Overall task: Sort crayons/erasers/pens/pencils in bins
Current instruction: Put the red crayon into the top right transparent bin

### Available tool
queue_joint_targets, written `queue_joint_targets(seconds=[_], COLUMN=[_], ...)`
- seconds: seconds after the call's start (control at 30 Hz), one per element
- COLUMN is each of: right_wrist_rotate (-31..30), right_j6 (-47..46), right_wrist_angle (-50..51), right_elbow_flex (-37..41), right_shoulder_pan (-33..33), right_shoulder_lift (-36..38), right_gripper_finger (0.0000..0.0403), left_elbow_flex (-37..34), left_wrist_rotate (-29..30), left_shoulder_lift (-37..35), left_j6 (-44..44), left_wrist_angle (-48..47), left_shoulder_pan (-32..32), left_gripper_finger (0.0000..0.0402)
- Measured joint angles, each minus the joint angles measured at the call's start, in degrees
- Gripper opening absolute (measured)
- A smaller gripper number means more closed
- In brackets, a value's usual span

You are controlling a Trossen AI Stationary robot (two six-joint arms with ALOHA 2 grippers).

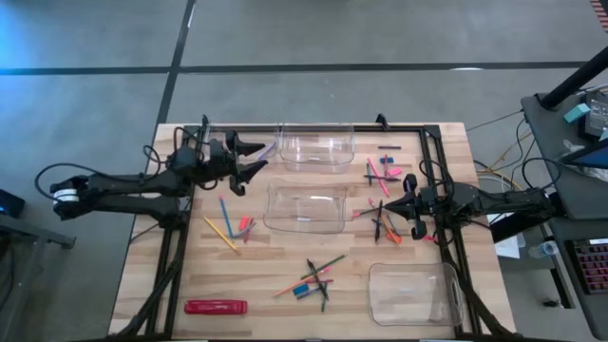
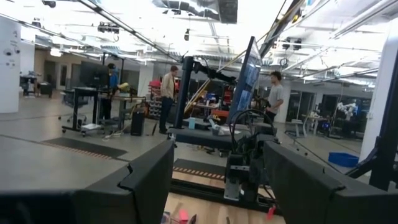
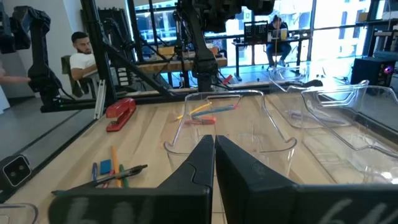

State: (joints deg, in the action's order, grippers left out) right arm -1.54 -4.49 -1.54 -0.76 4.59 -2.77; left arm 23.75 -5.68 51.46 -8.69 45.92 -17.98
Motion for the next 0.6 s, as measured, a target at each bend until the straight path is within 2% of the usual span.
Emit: queue_joint_targets(seconds=[0.27, 0.5, 0.6], right_wrist_rotate=[0.0, -1.6, -1.6], right_j6=[3.9, -1.9, -2.3], right_wrist_angle=[-4.0, -12.2, -10.7], right_elbow_flex=[0.0, 0.0, -1.3], right_shoulder_pan=[0.0, 0.0, 0.0], right_shoulder_lift=[0.0, 0.0, 0.0], right_gripper_finger=[0.0009, 0.0009, 0.0009], left_elbow_flex=[2.2, 8.0, 9.1], left_wrist_rotate=[0.3, 3.1, 4.0], left_shoulder_lift=[-2.2, -8.5, -10.7], left_j6=[0.3, 2.6, 5.7], left_wrist_angle=[-2.1, -27.1, -31.8], left_shoulder_pan=[-0.3, -2.0, -2.1], left_gripper_finger=[0.0232, 0.0232, 0.0232])
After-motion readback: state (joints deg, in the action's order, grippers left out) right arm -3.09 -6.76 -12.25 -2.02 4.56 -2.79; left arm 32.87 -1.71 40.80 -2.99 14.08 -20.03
